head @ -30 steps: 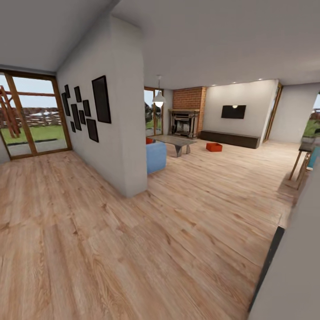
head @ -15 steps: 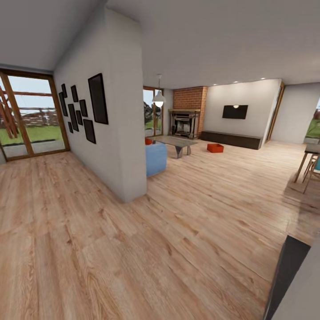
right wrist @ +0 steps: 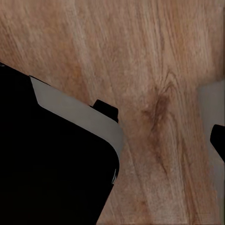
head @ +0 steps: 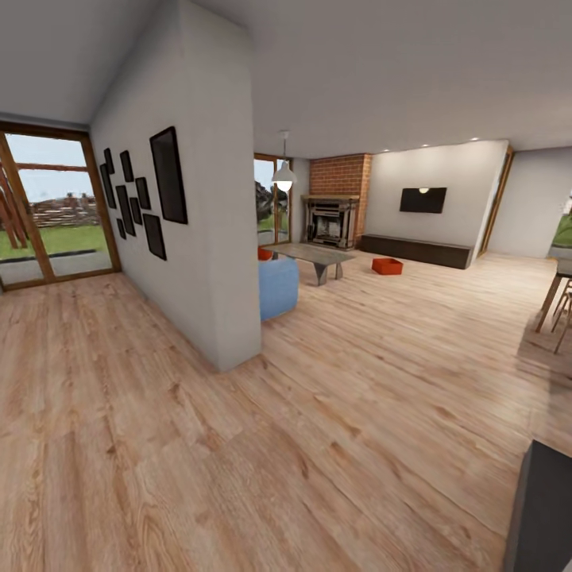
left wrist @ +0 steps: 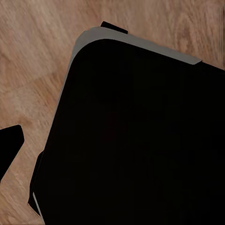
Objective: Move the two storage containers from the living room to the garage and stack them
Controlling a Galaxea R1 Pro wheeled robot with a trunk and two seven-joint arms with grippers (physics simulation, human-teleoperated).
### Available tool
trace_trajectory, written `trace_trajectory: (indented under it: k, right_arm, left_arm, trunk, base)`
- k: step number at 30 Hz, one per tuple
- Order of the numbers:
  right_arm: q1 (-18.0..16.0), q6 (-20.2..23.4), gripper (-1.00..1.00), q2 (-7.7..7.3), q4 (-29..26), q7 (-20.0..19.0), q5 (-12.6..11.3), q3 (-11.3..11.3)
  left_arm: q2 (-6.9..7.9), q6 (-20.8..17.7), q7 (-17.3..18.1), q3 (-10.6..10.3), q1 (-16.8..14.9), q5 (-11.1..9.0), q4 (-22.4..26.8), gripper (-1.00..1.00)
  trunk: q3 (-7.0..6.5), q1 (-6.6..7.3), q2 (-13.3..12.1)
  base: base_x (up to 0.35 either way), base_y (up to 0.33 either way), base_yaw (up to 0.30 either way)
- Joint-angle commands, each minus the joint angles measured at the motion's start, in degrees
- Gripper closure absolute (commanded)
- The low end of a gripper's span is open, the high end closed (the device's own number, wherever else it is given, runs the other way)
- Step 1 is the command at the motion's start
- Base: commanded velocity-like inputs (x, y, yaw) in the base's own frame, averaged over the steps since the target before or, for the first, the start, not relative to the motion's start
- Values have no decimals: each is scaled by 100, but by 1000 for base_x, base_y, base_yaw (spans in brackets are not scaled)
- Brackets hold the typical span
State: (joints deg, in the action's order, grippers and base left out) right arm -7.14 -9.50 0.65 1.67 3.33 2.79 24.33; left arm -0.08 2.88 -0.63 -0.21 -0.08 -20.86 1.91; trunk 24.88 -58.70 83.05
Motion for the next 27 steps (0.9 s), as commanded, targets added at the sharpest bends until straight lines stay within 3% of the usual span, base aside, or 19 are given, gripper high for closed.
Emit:
trace_trajectory:
  k: [1, 27]
  right_arm:
    - [-7, -37, -100, 3, 18, 28, 29, 10]
    - [-7, -43, -100, -4, 18, -31, 37, 20]
  left_arm:
    - [-1, 12, -7, -5, -1, -23, 3, -100]
    - [-1, 11, -5, -5, -1, -23, 3, -100]
  trunk:
    - [6, -3, 3]
    - [6, -3, 3]
  base:
    - [325, 0, 0]
    - [325, 0, 0]
